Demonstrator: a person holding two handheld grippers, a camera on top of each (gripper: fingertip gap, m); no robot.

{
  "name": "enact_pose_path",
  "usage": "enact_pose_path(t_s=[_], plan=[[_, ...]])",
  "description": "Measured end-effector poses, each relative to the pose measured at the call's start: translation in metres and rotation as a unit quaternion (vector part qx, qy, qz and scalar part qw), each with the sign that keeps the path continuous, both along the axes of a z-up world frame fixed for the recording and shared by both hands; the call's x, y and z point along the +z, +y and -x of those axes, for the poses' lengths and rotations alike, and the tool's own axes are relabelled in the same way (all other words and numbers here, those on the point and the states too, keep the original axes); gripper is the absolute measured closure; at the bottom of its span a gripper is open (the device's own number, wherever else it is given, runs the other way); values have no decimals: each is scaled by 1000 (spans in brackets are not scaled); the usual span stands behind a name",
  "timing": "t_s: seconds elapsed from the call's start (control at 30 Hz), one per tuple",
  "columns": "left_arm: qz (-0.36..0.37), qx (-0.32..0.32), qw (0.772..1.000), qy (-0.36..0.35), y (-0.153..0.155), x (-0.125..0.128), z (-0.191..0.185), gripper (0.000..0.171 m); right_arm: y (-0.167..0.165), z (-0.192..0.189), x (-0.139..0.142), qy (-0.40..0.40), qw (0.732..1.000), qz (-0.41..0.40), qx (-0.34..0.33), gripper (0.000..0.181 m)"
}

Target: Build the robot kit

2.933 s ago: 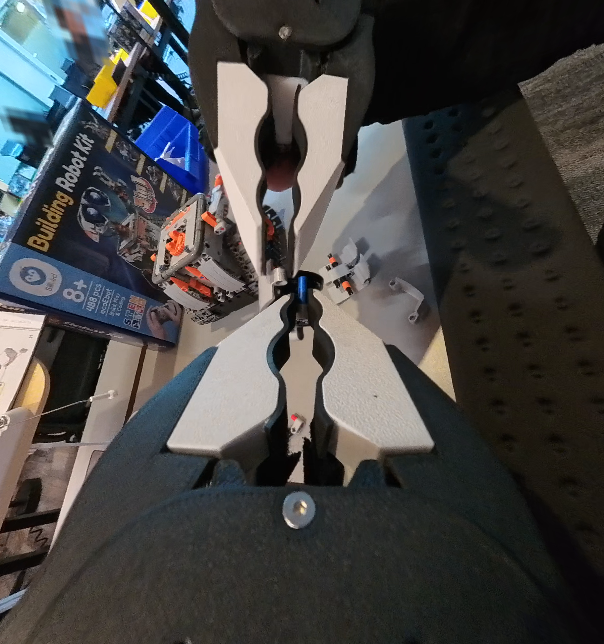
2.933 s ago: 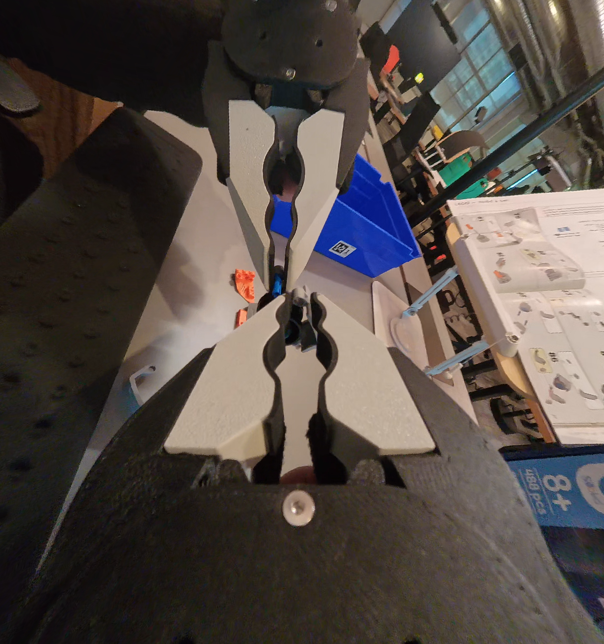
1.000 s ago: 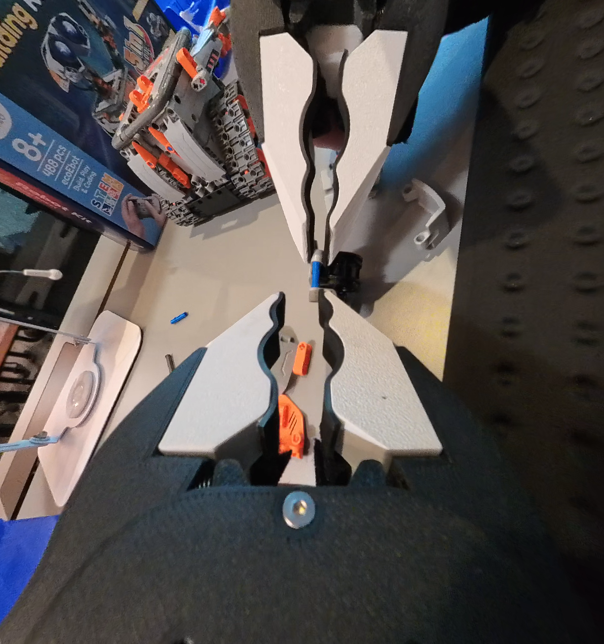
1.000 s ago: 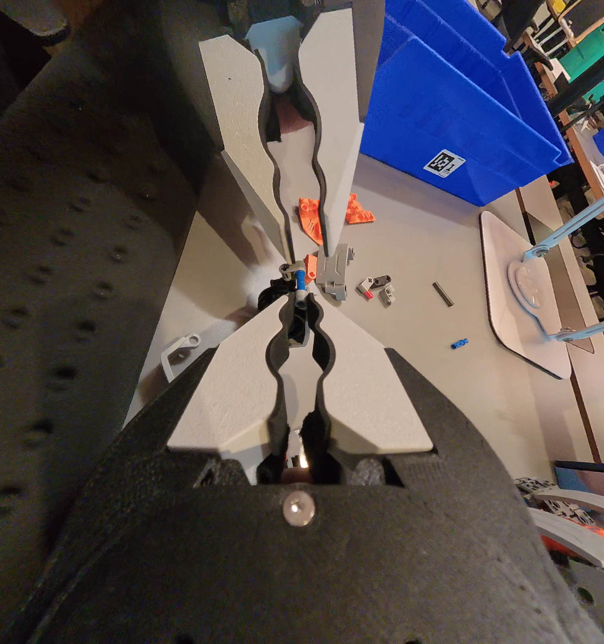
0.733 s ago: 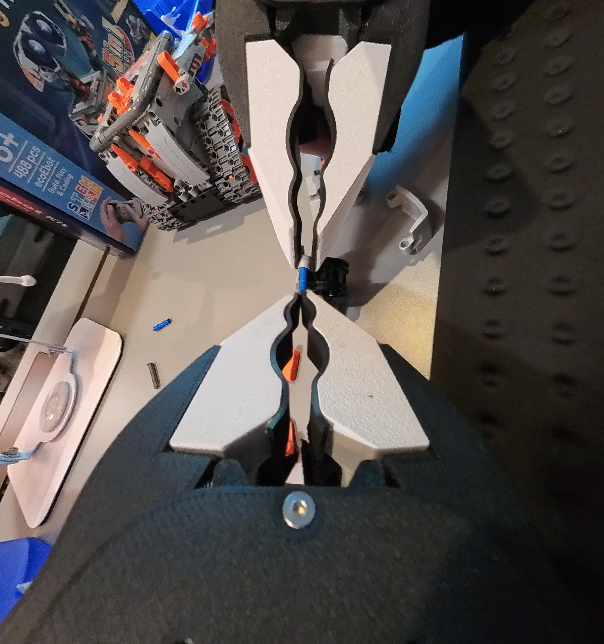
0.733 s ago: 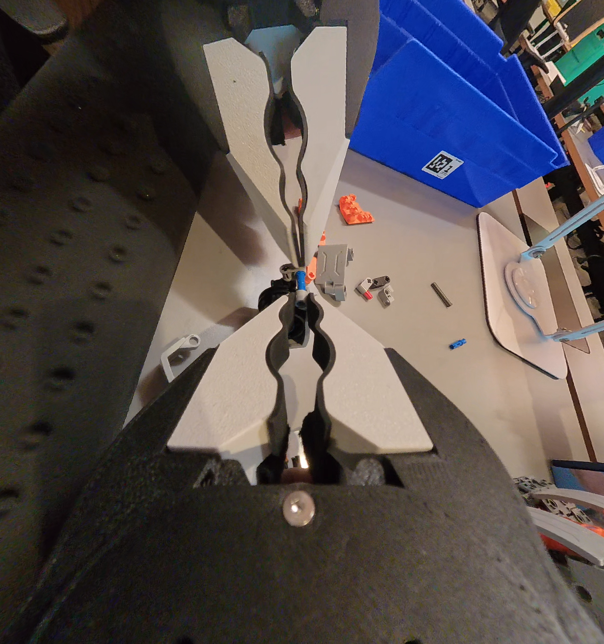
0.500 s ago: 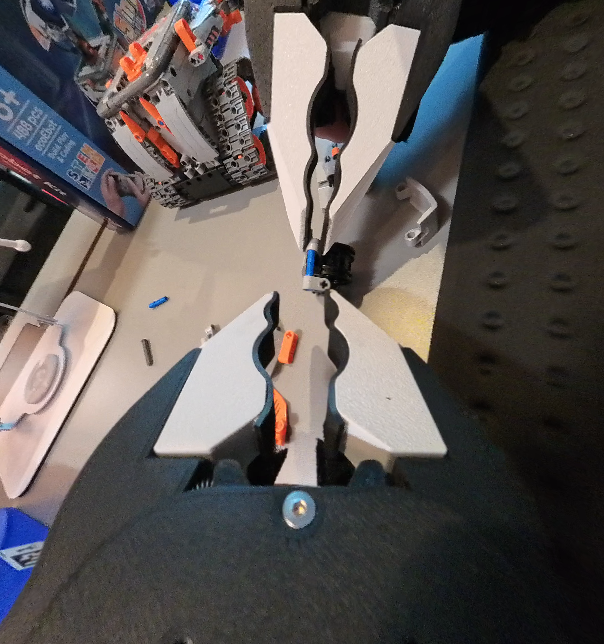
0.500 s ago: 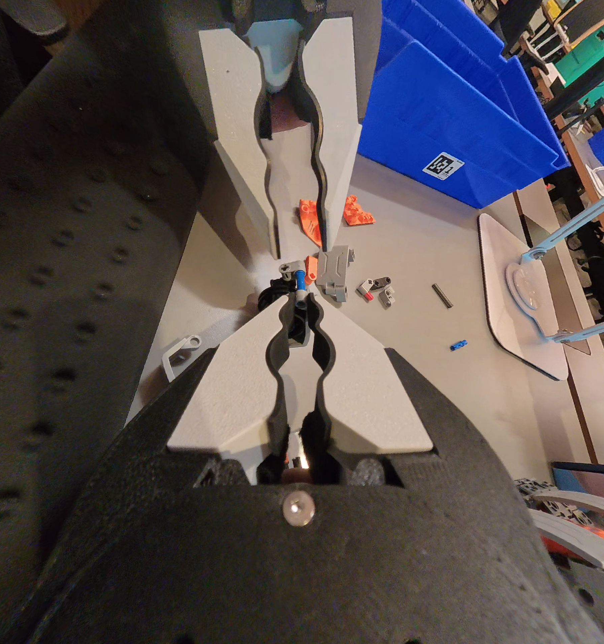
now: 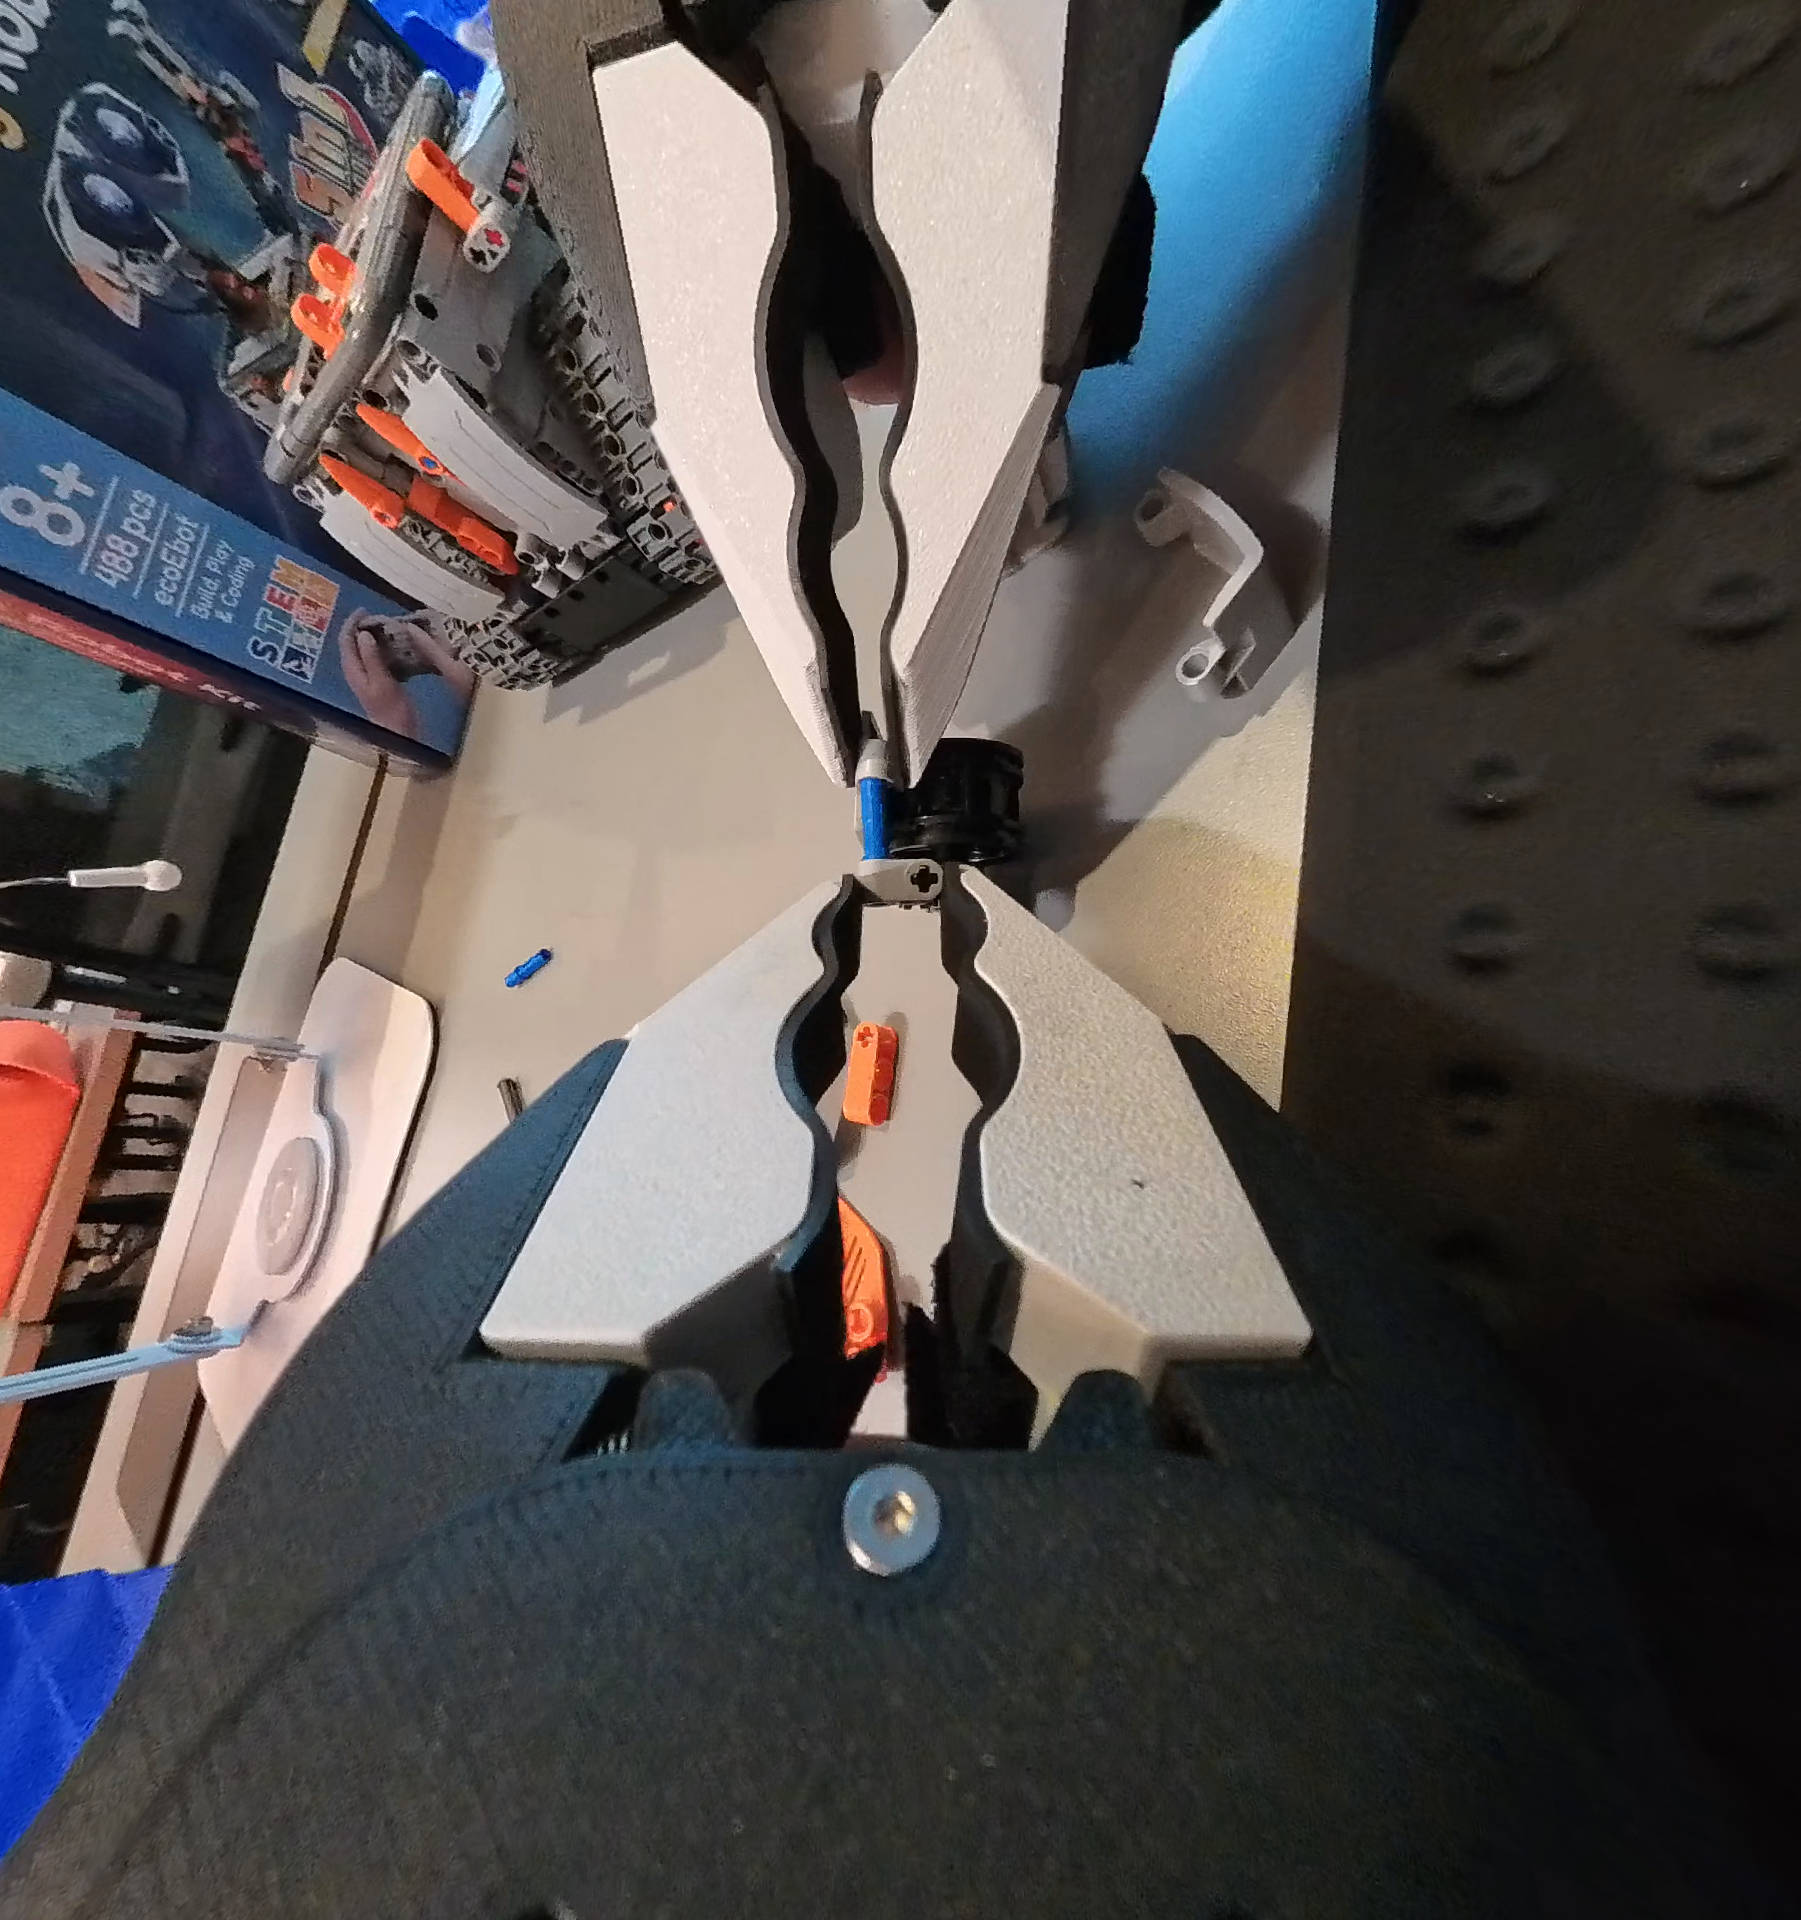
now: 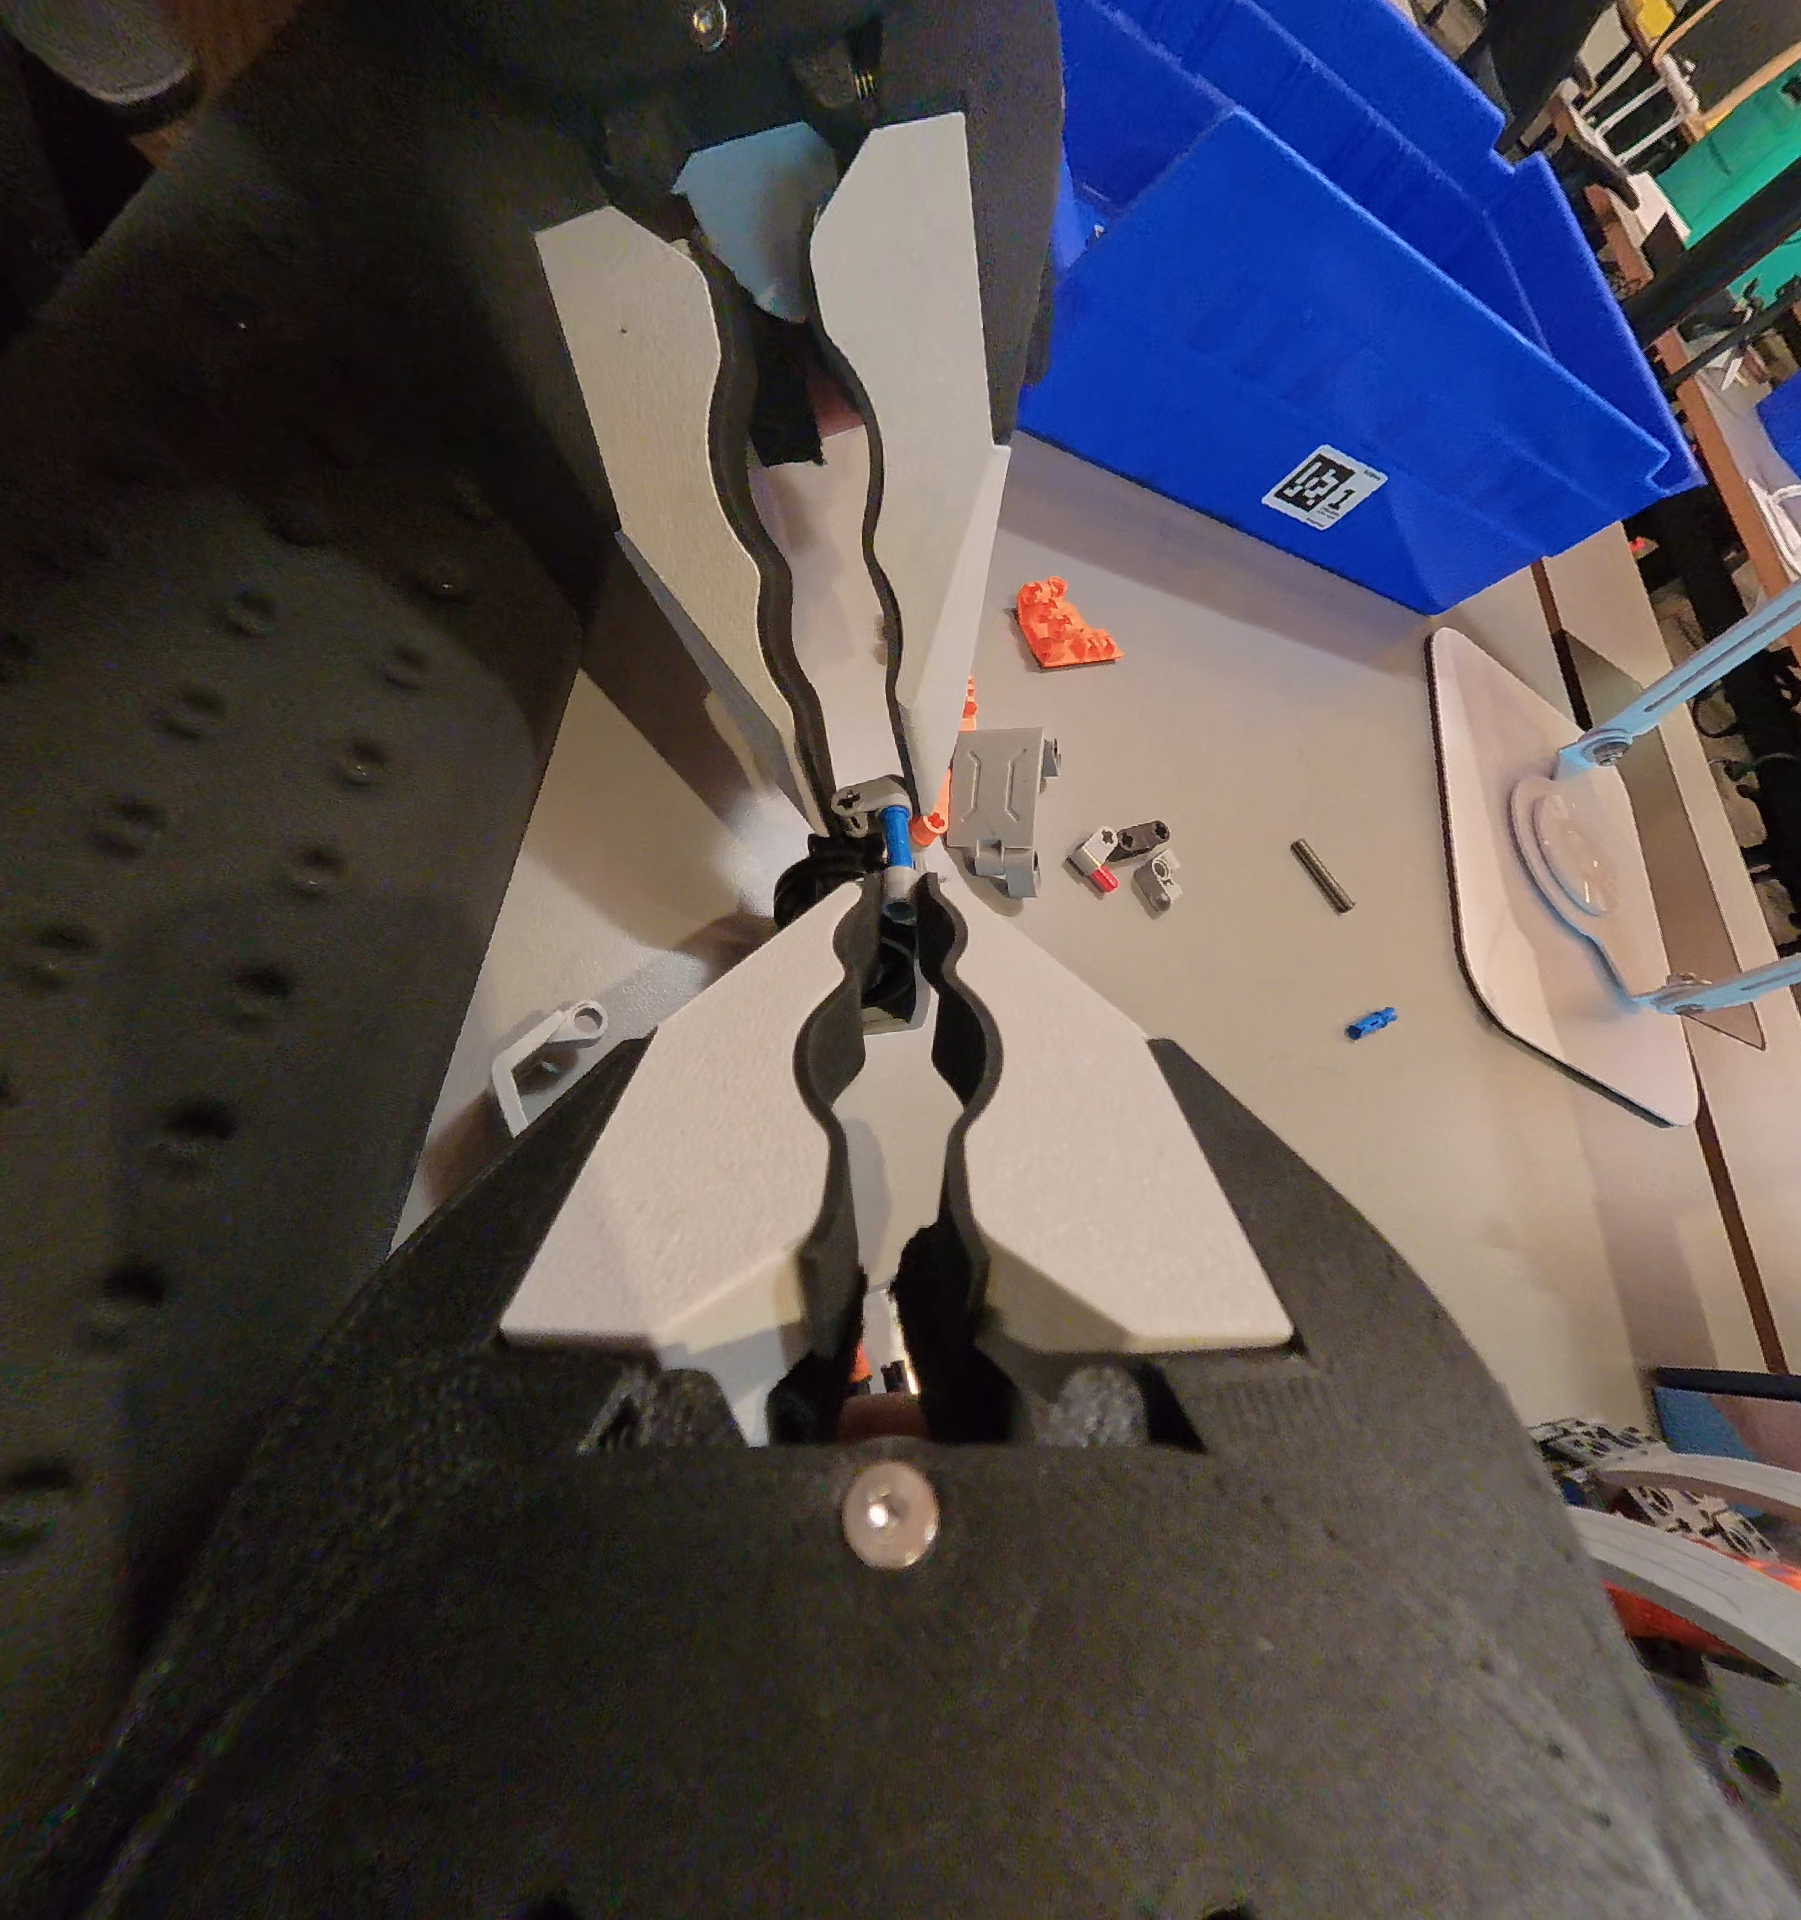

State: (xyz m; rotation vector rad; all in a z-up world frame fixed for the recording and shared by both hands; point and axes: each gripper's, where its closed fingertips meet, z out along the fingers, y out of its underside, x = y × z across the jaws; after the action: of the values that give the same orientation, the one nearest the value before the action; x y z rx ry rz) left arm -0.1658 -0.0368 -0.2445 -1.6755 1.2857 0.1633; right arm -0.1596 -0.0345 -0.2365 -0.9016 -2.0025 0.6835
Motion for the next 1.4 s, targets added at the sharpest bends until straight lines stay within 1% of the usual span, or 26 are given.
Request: enact_pose_path(t_s=[0.13,0.27,0.53,0.7,0.93,1.1,1.2,1.4], plan=[[-3,-9,1000,12,-1,0,0,160,-2,0,0,0,1000,-9,3,178],[-15,-22,999,33,-2,0,-2,160,-2,0,0,-10,1000,16,2,178],[-1,-45,997,57,-1,0,-4,160,-1,-2,-2,-21,999,-28,2,178],[1,-58,995,76,-1,0,-6,160,-1,-4,-2,-32,999,-30,14,178],[14,-92,990,107,0,-1,-11,160,1,-6,-5,-46,998,-43,21,179],[27,-121,987,101,-5,-3,-16,160,-3,-7,-5,-48,998,-37,34,178],[30,-133,984,114,-6,-3,-15,160,-2,-7,-5,-50,997,-43,37,178],[59,-155,981,100,-5,-2,-14,160,-2,-7,-5,-53,997,-46,43,178]])
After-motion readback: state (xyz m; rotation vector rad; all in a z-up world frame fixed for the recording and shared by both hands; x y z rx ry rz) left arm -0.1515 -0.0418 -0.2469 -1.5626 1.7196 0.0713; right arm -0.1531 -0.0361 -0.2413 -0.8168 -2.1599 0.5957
